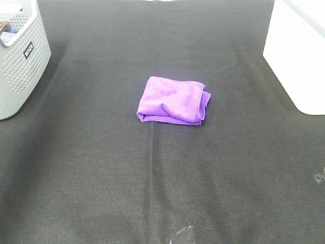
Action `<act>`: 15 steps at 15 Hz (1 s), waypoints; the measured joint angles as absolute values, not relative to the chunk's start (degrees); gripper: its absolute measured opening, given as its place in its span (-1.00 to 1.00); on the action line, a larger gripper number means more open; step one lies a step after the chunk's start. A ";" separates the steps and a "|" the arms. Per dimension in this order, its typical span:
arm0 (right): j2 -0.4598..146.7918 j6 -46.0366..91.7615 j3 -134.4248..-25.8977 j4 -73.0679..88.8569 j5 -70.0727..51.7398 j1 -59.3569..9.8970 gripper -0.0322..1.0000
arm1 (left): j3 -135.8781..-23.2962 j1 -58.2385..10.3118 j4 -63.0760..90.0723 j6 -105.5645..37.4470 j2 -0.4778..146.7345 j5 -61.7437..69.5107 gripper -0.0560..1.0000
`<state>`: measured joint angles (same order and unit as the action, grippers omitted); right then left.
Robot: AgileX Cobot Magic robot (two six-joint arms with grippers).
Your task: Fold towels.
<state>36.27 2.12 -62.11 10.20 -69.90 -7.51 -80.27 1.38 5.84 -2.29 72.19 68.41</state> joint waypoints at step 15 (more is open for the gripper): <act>-0.29 3.78 -29.45 4.13 -66.18 -7.51 0.62 | -29.91 1.38 2.41 -3.21 -0.06 63.25 0.55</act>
<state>-0.29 3.78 -29.45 4.13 -66.18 -7.51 -29.91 1.38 2.41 -3.21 -0.06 63.25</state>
